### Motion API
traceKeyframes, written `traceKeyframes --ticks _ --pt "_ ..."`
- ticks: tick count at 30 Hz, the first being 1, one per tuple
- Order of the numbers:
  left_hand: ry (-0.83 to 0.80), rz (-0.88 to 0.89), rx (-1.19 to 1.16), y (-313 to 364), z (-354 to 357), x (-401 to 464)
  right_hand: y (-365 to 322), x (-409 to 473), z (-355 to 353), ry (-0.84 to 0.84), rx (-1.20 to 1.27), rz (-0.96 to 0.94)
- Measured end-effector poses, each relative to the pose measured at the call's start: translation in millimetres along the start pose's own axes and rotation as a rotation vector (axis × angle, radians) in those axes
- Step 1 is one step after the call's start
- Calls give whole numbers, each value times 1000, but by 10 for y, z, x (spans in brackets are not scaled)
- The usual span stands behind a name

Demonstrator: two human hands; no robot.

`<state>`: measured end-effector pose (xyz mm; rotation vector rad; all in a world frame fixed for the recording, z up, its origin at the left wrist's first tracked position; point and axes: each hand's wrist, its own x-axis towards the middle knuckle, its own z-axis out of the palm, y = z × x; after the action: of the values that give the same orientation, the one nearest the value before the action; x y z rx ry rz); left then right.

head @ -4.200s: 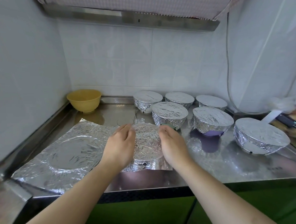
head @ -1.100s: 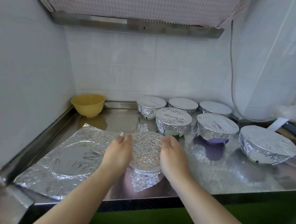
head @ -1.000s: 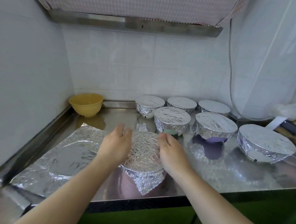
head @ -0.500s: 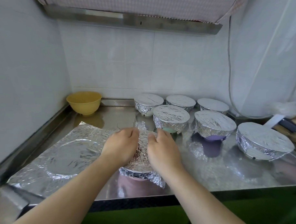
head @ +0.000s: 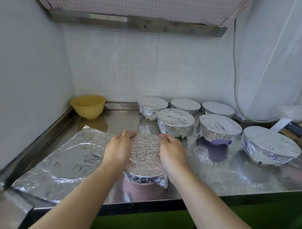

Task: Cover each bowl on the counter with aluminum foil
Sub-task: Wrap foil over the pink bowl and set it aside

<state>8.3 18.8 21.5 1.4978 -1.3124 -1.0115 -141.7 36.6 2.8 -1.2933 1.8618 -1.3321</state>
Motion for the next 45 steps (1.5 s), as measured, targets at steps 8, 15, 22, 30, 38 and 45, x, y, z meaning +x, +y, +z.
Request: traceKeyframes --ticks 8,15,22,30,38,45 --pt "-3 23 173 32 -22 -95 -127 58 -157 -215 -108 -56" --pt "-136 238 455 245 -95 32 -173 130 -202 -235 -165 -206" --pt "-27 250 435 59 70 -20 -180 -288 -284 -8 -50 -160" --pt "-8 186 322 -4 76 -107 -61 -423 -94 154 86 -50" --pt "20 124 242 36 71 -226 -12 -262 -124 115 280 63" --pt "-138 90 273 109 65 -177 28 8 -221 -79 232 21"
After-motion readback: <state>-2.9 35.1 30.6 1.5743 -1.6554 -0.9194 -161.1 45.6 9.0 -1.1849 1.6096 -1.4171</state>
